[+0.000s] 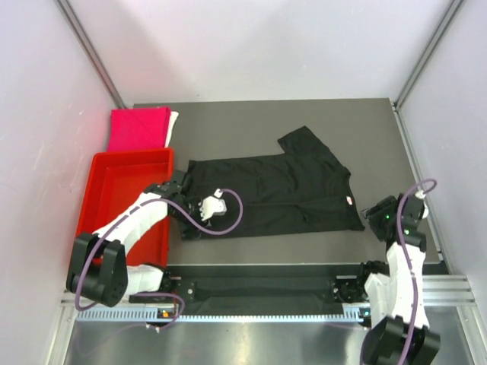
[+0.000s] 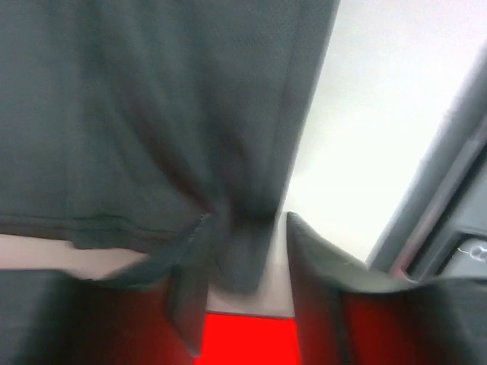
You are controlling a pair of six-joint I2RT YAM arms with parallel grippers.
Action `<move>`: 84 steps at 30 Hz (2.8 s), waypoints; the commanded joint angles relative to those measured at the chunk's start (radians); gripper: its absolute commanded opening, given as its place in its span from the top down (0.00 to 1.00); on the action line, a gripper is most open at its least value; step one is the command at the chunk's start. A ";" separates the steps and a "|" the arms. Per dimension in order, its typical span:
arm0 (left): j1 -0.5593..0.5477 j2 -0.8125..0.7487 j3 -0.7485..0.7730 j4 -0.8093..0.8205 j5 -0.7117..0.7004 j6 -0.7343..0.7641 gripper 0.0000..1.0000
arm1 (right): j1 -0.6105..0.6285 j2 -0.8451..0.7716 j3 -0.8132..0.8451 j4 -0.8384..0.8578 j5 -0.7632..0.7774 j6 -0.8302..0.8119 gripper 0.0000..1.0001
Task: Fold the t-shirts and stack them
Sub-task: Fold the tshirt
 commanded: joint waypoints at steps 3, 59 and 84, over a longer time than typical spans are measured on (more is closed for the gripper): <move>0.032 -0.007 0.104 -0.105 0.101 -0.010 0.42 | -0.020 -0.142 0.082 -0.067 0.177 0.034 0.35; 0.267 0.775 0.845 0.221 -0.103 -0.480 0.47 | 0.476 1.536 1.535 -0.027 -0.030 -0.572 1.00; 0.293 0.932 0.945 0.149 -0.015 -0.469 0.73 | 0.477 1.315 1.283 0.073 -0.101 -0.530 1.00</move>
